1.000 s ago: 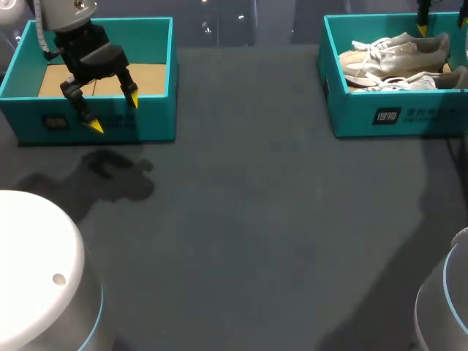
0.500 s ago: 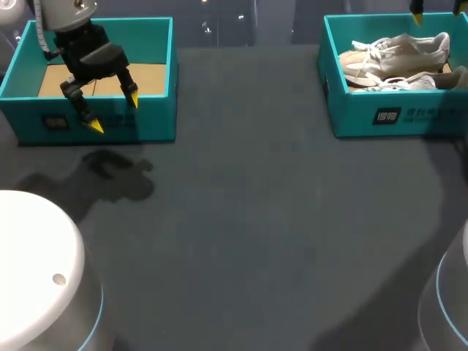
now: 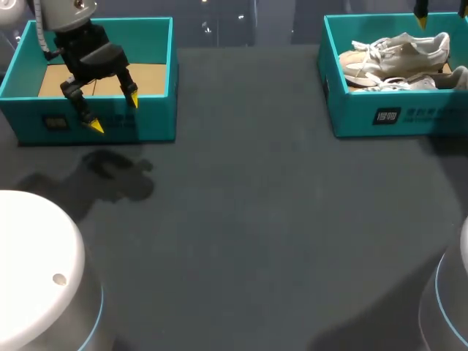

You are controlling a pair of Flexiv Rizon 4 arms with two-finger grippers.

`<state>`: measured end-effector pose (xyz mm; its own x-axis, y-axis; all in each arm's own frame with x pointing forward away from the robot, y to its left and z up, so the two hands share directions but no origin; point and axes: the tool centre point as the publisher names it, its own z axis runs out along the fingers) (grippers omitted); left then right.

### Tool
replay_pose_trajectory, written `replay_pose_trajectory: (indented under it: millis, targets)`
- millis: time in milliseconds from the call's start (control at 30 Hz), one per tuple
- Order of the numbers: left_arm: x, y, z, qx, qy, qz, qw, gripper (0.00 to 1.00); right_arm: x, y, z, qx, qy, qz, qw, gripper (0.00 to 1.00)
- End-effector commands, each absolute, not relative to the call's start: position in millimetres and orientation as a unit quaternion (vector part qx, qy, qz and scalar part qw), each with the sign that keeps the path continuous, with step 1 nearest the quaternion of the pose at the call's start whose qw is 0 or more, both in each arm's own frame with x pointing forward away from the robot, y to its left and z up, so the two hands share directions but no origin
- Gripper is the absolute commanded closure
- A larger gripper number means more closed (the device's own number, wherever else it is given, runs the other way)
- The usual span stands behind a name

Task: Take the shoe out of the shoebox, open the shoe tongue, remove and reinsert the insole, then place the shoe into the shoebox

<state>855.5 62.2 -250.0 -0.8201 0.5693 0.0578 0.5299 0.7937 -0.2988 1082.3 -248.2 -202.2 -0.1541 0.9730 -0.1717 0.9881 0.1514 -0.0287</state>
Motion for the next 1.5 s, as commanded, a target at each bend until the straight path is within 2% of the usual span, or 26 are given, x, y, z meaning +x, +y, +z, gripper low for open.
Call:
replay_pose_trajectory:
  millis: [33,400,500,600,633,1100,1167,1367,1500]
  targets:
    - [857,69,-244,-0.146,-0.976,0.142,0.081,0.00,1069,-239,-201,0.655,0.750,-0.069,0.057,0.00]
    - [881,108,-234,0.344,-0.927,0.095,0.113,0.00,1038,-221,-191,0.670,0.740,-0.059,0.031,0.00]
    - [888,122,-231,0.441,-0.887,0.082,0.106,0.00,1031,-216,-189,0.671,0.739,-0.056,0.024,0.00]
    - [893,138,-225,0.510,-0.854,0.080,0.069,0.00,1026,-212,-185,0.674,0.736,-0.057,0.015,0.00]
    - [892,144,-223,0.524,-0.848,0.076,0.032,0.00,1025,-211,-184,0.679,0.732,-0.063,0.007,0.00]
    - [892,144,-223,0.524,-0.848,0.076,0.032,0.00,1024,-209,-183,0.682,0.728,-0.074,0.007,0.00]
    - [894,144,-222,0.580,-0.812,0.067,0.010,0.00,1019,-205,-182,0.693,0.718,-0.064,-0.005,0.00]
    - [909,164,-219,0.679,-0.733,0.027,0.030,0.00,992,-194,-179,0.720,0.690,-0.062,-0.018,0.00]
    - [918,180,-220,0.708,-0.704,-0.005,0.054,0.00,974,-185,-176,0.726,0.685,-0.056,0.004,0.00]
